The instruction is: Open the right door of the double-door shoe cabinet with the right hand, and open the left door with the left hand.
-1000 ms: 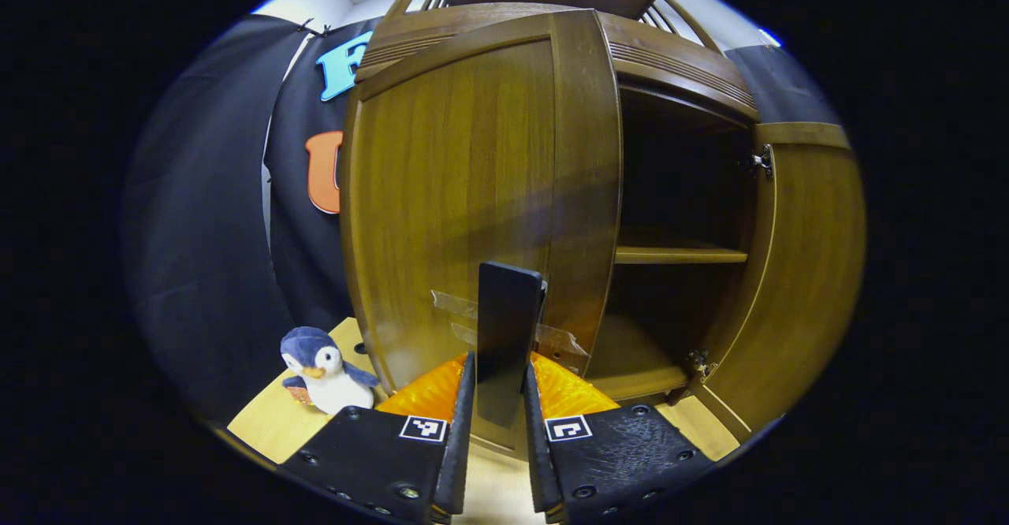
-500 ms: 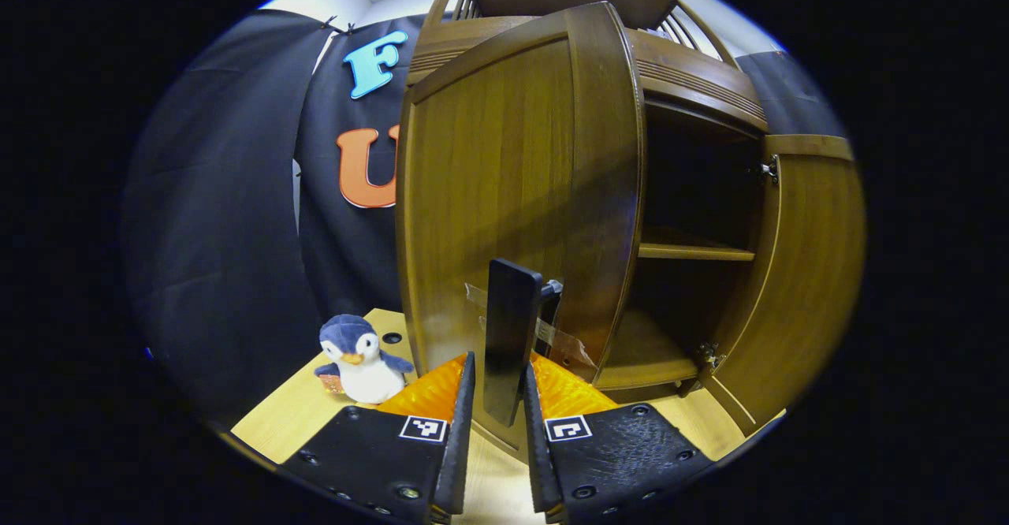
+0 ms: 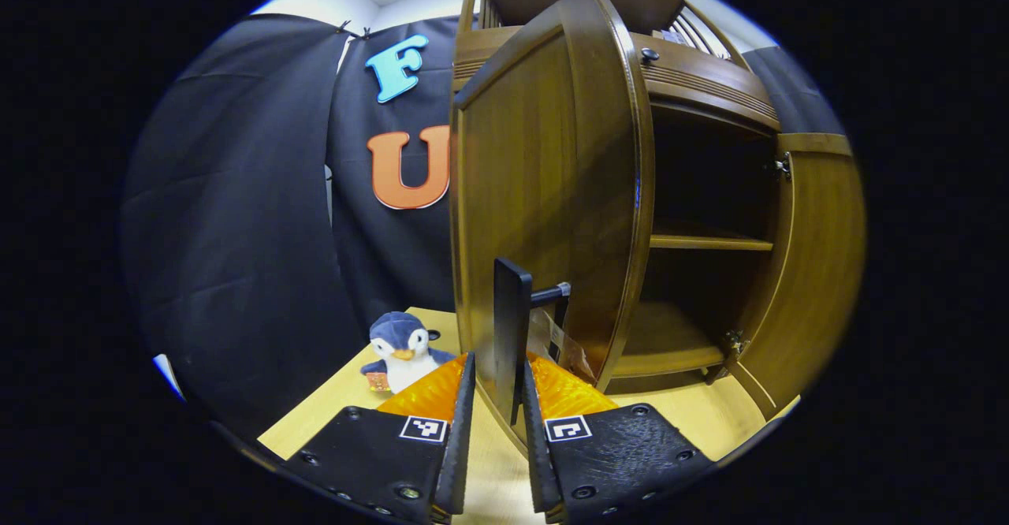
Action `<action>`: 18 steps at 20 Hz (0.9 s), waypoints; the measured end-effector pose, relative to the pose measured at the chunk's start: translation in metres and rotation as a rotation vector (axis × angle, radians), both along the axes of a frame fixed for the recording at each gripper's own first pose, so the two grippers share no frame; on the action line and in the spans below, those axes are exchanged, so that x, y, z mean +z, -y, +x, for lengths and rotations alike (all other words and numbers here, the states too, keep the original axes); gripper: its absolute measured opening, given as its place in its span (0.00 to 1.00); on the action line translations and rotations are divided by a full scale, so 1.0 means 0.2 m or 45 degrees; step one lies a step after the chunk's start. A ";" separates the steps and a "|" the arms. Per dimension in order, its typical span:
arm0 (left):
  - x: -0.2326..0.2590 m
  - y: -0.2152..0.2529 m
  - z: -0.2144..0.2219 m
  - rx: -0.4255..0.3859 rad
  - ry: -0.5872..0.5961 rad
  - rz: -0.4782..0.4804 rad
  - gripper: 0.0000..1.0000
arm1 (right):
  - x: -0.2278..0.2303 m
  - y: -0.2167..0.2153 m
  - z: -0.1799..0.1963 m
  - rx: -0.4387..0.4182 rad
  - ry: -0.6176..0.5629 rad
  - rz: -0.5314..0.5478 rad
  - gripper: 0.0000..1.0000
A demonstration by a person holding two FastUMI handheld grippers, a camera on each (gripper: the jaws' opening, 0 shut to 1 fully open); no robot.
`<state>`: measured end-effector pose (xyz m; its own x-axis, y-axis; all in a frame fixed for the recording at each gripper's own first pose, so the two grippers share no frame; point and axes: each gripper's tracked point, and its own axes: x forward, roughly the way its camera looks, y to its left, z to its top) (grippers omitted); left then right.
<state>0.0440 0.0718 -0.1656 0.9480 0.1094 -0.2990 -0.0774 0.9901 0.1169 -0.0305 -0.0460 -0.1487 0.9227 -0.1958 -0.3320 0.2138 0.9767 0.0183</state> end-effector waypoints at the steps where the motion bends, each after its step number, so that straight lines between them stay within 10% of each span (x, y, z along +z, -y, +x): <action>1: 0.01 -0.03 -0.02 0.007 0.001 -0.004 0.31 | -0.01 0.00 0.00 -0.008 -0.005 0.004 0.55; 17: 0.01 -0.35 -0.08 0.060 -0.016 -0.081 0.39 | -0.06 -0.16 -0.07 -0.036 -0.045 0.009 0.54; 18: 0.02 -0.37 -0.09 0.051 -0.013 -0.093 0.28 | -0.06 -0.19 -0.07 -0.032 -0.048 0.000 0.56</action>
<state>0.0266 0.1459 -0.1619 0.9401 0.1248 -0.3171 -0.1163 0.9922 0.0457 -0.0446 -0.0090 -0.1603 0.9043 -0.2187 -0.3666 0.2388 0.9710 0.0098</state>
